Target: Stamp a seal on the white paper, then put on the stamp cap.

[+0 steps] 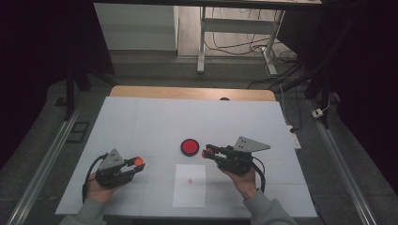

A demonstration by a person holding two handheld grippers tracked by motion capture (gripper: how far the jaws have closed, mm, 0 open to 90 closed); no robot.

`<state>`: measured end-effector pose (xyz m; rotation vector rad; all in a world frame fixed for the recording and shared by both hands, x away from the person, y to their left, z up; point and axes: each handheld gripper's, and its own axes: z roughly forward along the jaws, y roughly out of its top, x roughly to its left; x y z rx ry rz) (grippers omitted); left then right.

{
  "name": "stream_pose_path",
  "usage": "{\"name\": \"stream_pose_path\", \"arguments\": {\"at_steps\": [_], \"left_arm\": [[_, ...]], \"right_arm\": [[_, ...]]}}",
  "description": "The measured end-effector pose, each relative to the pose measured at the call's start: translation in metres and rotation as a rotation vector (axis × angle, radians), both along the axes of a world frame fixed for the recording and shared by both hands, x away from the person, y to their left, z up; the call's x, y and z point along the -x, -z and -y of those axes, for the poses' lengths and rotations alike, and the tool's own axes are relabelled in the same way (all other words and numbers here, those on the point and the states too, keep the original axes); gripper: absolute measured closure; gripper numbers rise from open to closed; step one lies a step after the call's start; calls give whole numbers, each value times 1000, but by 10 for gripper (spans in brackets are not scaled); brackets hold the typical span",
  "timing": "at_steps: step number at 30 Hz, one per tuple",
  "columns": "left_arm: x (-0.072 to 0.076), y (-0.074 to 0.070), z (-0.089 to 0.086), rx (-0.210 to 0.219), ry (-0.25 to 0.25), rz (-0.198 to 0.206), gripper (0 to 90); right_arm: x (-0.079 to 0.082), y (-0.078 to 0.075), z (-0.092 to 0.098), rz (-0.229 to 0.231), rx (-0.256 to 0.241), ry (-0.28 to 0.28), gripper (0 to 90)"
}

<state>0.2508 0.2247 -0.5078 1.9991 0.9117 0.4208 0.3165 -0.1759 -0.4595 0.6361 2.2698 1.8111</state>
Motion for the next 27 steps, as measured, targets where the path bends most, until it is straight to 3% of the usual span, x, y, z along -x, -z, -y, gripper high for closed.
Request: {"name": "stream_pose_path", "arguments": {"at_steps": [27], "left_arm": [[-6,-5,20,-4,44,12,644]], "right_arm": [[0,-2,-4,3,-7,-13,724]]}}
